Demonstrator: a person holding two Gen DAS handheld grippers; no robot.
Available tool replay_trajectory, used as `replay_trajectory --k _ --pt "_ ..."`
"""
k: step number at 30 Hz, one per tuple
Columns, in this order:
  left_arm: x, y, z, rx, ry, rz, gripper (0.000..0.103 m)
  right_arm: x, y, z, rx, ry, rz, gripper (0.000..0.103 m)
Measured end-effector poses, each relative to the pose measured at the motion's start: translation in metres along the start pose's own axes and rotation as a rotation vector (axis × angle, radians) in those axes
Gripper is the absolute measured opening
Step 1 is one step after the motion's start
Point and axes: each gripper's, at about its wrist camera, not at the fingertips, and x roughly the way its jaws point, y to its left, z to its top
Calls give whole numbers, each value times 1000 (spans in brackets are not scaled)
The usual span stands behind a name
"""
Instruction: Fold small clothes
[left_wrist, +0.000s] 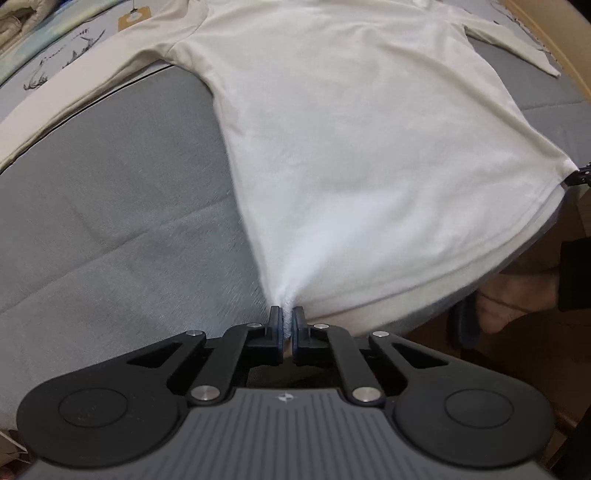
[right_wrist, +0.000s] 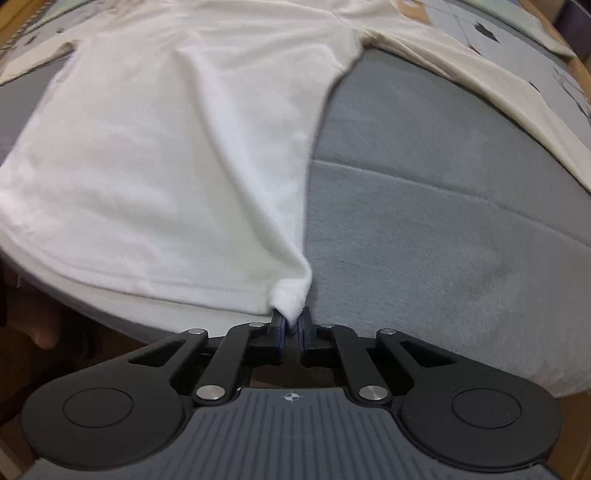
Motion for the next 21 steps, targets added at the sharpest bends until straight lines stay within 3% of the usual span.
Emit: replay_trajectory --k 3,7,9,10,12,15,18,21 --pt "5 2 -8 19 52 53 3 0 3 -4 -39 34 38 5" --pt "12 -7 -9 75 102 61 4 15 5 -12 -97 143 -47 1" --pt "6 -7 -5 64 96 18 12 17 2 -13 -88 157 -91 1" --pt "1 -6 -3 45 78 -15 21 13 -3 -12 -66 139 -98 1" --pt "-13 -1 5 -2 -6 -73 30 -2 -12 -8 -7 80 -47 2" --pt "-20 9 16 -72 -62 -133 30 -21 -27 -1 84 -24 38 2" --pt "-6 10 17 -90 -23 -107 30 -25 -35 7 173 -66 109 9" --pt "21 -3 13 -38 78 -36 30 -21 -33 12 200 -76 151 19"
